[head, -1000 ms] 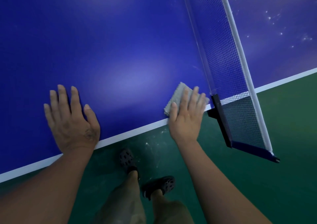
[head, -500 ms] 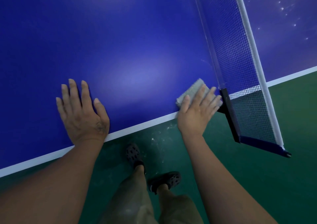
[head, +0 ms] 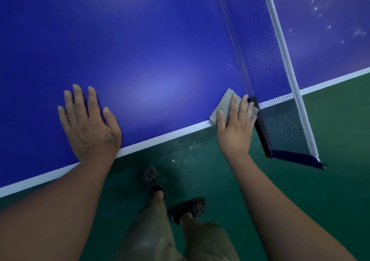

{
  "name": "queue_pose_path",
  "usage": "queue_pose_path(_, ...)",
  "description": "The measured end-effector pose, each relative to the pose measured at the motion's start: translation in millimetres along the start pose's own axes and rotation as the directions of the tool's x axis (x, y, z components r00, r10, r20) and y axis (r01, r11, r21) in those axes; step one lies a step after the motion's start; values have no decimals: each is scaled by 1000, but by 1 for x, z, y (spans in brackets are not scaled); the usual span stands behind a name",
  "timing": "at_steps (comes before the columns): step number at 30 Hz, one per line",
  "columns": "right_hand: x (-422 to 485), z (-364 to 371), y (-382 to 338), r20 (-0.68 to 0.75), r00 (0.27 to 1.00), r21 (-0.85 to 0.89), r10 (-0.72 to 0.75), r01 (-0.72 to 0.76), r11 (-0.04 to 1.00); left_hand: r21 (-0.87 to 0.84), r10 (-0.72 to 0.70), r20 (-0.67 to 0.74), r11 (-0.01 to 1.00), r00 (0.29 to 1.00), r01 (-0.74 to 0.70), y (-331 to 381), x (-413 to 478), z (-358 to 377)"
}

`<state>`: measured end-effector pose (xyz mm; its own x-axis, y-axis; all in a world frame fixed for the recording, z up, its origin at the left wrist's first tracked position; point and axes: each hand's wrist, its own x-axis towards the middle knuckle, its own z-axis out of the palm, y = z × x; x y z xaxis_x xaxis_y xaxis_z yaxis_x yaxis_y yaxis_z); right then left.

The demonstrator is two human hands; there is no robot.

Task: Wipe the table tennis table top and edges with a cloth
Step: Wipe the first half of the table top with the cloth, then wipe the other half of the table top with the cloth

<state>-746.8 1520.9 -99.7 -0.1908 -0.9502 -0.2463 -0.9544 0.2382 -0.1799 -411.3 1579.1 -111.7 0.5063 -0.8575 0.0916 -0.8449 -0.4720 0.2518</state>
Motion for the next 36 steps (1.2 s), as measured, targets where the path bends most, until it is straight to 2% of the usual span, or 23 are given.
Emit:
queue_pose_path(2,-13,2,-3,12,1000,62,20,-21,998,-12,-5,6,1000,1000,5,1,0,-1)
queue_pose_path(4,-30,7,-15,24,998,234,59,-63,970,-17,-9,6,1000,1000,9,0,0,-2)
queue_pose_path(6,-40,9,-32,31,990,420,137,-137,897,-20,-7,15,1000,1000,7,0,0,-3)
queue_pose_path(9,-44,7,-50,22,977,544,213,-191,817,-24,-15,37,1000,999,16,2,-1,-6)
queue_pose_path(11,-46,5,-47,48,974,563,221,-209,800,-27,-19,69,999,997,21,3,-1,-8)
queue_pose_path(13,-53,-3,-37,121,980,593,159,-200,780,-43,4,97,999,995,0,2,-3,-11)
queue_pose_path(17,-77,-25,1,217,975,408,-48,-46,912,-85,70,192,995,979,-55,-1,-24,-23)
queue_pose_path(23,-122,-66,60,205,977,387,-61,-23,922,-167,147,434,983,889,-81,19,-77,-55)
queue_pose_path(27,-144,-97,85,229,972,427,-61,-44,903,-303,91,515,949,852,82,49,-107,-80)
queue_pose_path(31,-161,-121,108,262,963,562,-55,-106,820,-368,77,569,914,819,170,99,-132,-100)
queue_pose_path(36,-167,-158,150,275,959,768,-76,-171,617,-505,173,520,852,837,137,181,-173,-129)
